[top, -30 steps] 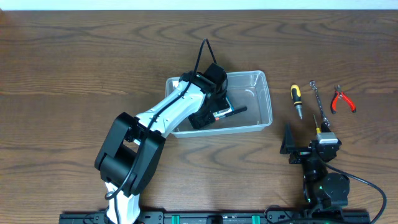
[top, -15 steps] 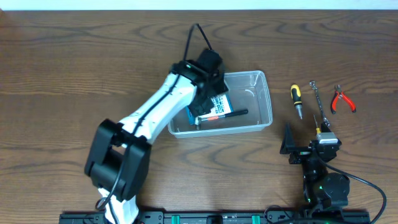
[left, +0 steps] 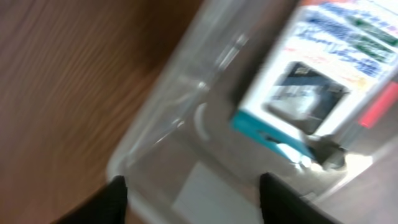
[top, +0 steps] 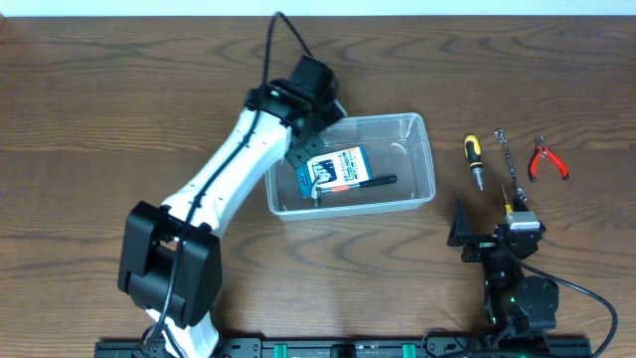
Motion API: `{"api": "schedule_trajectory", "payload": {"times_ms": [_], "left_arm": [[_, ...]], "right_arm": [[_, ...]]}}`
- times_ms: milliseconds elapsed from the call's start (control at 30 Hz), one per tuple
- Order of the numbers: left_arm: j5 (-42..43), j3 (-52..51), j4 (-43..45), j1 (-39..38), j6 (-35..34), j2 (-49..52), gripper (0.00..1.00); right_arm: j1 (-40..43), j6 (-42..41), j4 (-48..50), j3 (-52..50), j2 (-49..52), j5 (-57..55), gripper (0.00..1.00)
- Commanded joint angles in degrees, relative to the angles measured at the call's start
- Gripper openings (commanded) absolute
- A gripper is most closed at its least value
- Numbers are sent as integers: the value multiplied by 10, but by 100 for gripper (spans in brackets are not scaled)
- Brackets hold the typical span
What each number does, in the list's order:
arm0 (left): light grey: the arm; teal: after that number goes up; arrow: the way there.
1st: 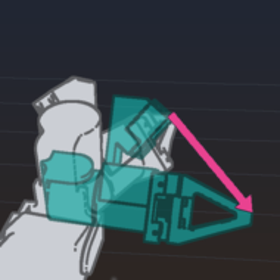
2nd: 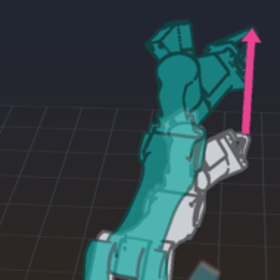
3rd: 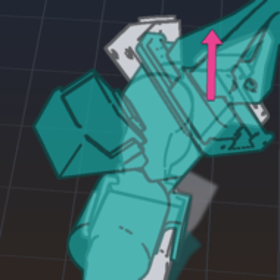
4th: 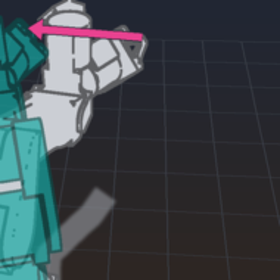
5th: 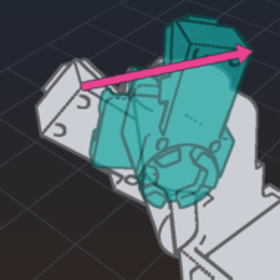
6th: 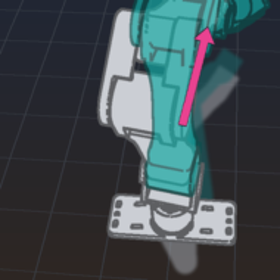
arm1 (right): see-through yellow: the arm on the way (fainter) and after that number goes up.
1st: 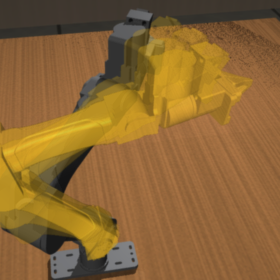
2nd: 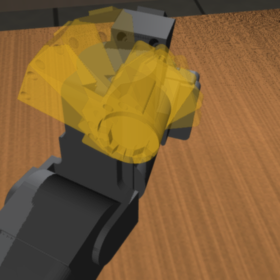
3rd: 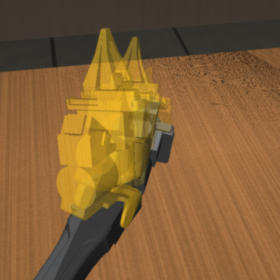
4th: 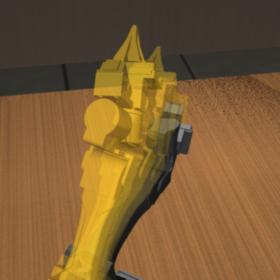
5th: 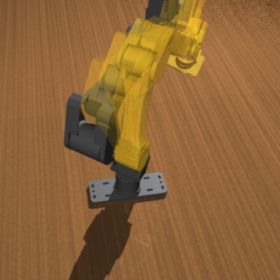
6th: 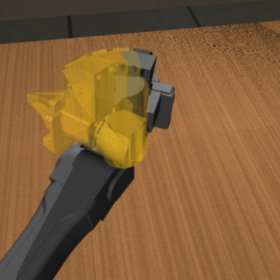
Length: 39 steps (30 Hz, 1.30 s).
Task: Pack container
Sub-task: 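Release the screwdriver and raise the left arm back to rest, then raise the right arm and move the right gripper over the yellow-black screwdriver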
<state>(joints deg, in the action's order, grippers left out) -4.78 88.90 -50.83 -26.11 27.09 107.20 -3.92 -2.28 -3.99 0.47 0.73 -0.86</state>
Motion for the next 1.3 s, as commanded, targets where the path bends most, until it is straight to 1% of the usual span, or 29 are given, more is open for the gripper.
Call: {"api": "schedule_trajectory", "payload": {"times_ms": [0, 67, 133, 233, 300, 333, 433, 467, 533, 633, 733, 767, 1267], "left_arm": [[-30, 30, -1, 52, -120, -5, 68], [-30, 42, 0, 82, -178, -10, 68], [-25, 51, 7, 111, -218, -19, 68], [14, 60, 22, 148, -231, -38, 68], [37, 64, 30, 171, -257, -52, 71], [45, 64, 33, 184, -278, -59, 74], [46, 64, 33, 223, -360, -66, 91], [50, 64, 31, 241, -393, -66, 95], [71, 63, 31, 265, -417, -63, 96], [108, 63, 32, 295, -421, -64, 96], [108, 63, 32, 308, -417, -64, 100], [108, 63, 32, 310, -418, -64, 98], [108, 63, 32, 313, -418, -64, 98]], "right_arm": [[6, 6, -1, -2, -3, -2, 99], [6, 6, -1, -2, -3, -2, 99], [6, 6, -1, -2, -3, -2, 99], [6, 6, -1, -2, -3, -2, 99], [6, 6, -1, -2, -3, -2, 99], [6, 6, -1, -2, -3, -2, 99], [6, 6, -1, -2, -3, -2, 99], [6, 6, -1, -2, -3, -2, 99], [6, 6, -1, -2, -3, -2, 99], [6, 6, -1, -2, -3, -2, 99], [6, 6, -1, -2, -3, -2, 99], [6, 6, -1, -2, -3, -2, 99], [6, 6, -1, -2, -3, -2, 99]]}}
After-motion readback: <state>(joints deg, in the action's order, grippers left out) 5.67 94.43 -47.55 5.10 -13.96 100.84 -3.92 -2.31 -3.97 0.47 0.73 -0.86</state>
